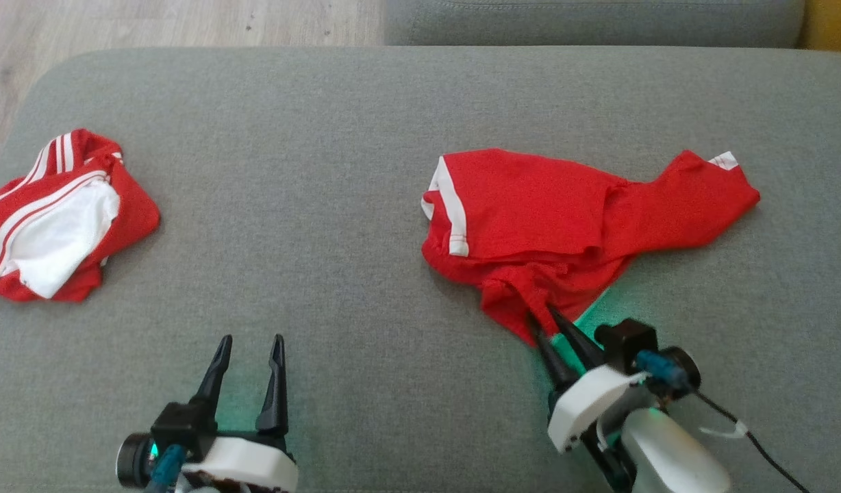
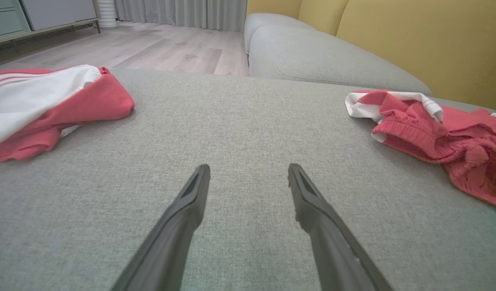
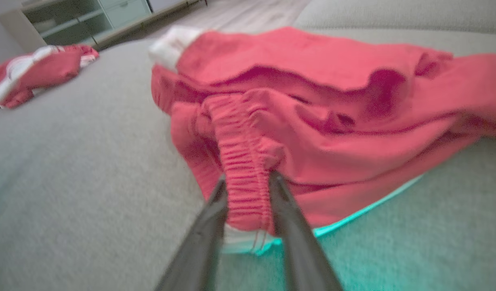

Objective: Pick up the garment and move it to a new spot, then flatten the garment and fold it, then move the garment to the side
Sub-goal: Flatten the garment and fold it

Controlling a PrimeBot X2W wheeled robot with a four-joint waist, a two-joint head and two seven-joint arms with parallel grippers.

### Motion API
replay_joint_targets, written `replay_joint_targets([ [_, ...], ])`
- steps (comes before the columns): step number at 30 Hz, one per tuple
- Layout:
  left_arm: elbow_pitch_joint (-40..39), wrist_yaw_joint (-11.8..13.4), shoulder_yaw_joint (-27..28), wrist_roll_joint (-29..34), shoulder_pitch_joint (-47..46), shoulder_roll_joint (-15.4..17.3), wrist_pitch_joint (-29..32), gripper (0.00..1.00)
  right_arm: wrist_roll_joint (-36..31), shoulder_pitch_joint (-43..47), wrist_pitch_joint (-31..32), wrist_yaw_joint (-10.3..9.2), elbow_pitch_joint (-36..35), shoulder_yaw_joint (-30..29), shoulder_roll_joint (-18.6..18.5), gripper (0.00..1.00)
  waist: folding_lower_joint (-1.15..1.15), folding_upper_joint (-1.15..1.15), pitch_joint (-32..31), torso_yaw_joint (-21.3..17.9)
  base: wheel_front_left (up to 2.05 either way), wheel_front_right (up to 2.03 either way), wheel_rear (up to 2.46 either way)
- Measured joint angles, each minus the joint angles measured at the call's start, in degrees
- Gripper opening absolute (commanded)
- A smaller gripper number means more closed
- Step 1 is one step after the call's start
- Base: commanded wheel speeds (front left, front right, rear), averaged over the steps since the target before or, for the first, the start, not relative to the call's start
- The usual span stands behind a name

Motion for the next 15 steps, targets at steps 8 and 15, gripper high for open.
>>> replay_joint_targets([
  [8,0.09,0.12,0.05,-0.86,-0.16,-0.01,0.00,1.00,4.56,-0.61,0.10,0.00,-10.39,0.97,-0.04,0.00,-0.01,0.00,-0.71,0.10,0.00,0.00,0.00],
  [15,0.16,0.36,-0.09,-1.51,0.01,-0.01,0.00,1.00,11.50,-7.45,0.14,0.00,-23.80,-0.57,-0.04,0.00,-0.01,0.00,-3.06,0.01,0.00,0.00,0.00],
])
